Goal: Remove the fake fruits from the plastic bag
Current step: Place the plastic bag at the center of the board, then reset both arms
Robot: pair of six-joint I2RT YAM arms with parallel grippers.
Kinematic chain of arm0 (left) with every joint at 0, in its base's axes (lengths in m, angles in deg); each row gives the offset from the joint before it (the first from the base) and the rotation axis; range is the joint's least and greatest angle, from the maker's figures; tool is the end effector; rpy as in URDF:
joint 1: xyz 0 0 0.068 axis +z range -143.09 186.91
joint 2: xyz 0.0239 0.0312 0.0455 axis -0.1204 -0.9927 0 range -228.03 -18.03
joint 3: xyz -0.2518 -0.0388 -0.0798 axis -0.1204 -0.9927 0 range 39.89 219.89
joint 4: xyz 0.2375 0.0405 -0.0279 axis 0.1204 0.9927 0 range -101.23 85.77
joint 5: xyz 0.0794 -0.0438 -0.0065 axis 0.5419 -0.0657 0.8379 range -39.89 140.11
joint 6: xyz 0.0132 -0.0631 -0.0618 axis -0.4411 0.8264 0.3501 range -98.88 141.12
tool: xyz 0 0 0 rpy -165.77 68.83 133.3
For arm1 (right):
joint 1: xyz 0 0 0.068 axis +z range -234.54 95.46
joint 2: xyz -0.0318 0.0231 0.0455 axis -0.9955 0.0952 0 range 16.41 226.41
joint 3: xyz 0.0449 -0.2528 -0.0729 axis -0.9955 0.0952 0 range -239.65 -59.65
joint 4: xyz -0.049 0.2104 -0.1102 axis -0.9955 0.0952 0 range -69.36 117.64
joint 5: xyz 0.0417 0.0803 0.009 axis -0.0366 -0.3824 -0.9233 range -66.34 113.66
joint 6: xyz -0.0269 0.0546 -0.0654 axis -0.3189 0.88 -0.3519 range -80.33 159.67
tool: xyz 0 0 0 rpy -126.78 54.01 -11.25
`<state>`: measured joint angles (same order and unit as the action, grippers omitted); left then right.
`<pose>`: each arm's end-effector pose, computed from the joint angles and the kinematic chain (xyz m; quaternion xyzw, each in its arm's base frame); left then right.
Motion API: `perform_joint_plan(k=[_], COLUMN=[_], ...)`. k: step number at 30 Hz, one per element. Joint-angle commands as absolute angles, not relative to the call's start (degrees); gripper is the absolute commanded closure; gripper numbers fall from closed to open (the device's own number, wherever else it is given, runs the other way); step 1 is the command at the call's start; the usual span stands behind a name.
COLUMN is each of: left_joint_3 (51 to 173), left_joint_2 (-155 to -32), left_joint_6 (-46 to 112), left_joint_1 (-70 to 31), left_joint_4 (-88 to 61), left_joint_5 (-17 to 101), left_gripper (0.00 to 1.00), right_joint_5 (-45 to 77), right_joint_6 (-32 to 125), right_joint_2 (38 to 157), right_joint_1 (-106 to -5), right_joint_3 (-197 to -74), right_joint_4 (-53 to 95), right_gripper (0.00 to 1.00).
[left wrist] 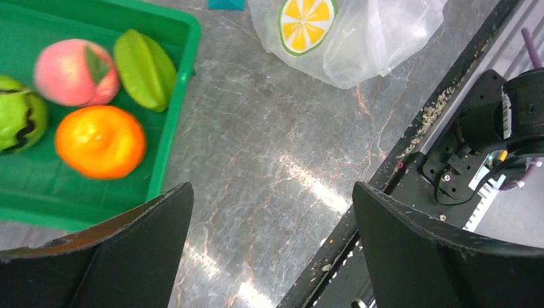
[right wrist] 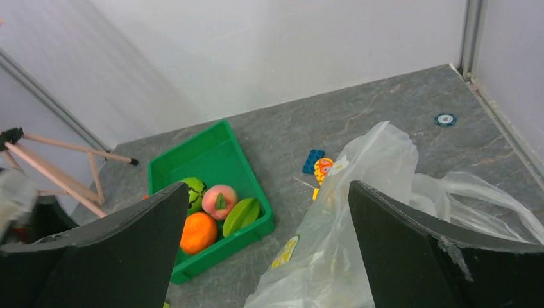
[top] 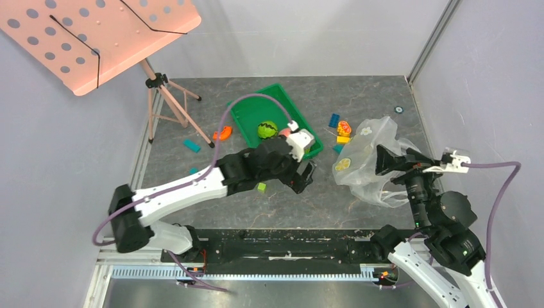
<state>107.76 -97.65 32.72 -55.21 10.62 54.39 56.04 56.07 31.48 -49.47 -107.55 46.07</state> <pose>0.1611 -0.2921 0.2954 0.3599 0.8040 -0.2570 0.3976 0.0795 0.0038 0.3710 0.1040 0.6594 0.1475 0.7298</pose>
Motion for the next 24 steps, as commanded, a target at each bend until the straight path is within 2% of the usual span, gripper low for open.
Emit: perform_joint_plan(k=[1, 8, 15, 24], left_joint_3=[101.8, 87.3, 74.4, 73.8], left_joint_2=[-87.6, -67.4, -49.9, -45.5], left_joint_6=[36.2, 46.4, 59.7, 58.9], left_joint_1=[-55.0, -54.9, -54.9, -55.0], left_joint_4=[10.7, 14.9, 17.7, 23.8], left_joint_5=[60.3, 70.3, 78.6, 85.3], left_gripper=[0.0, 0.0, 0.0, 0.0], right_joint_5=[51.0, 43.3, 38.8, 41.1], right_joint_6=[56.5, 53.9, 54.3, 54.4], right_joint_2=[34.2, 37.2, 33.9, 34.6], right_joint_1=[-49.5, -49.5, -49.5, -49.5], right_joint_3=[-106.3, -102.6, -94.2, -90.9], right_joint_4=[46.6, 47.9, 42.8, 43.1], right_gripper=[0.02, 0.02, 0.02, 0.02])
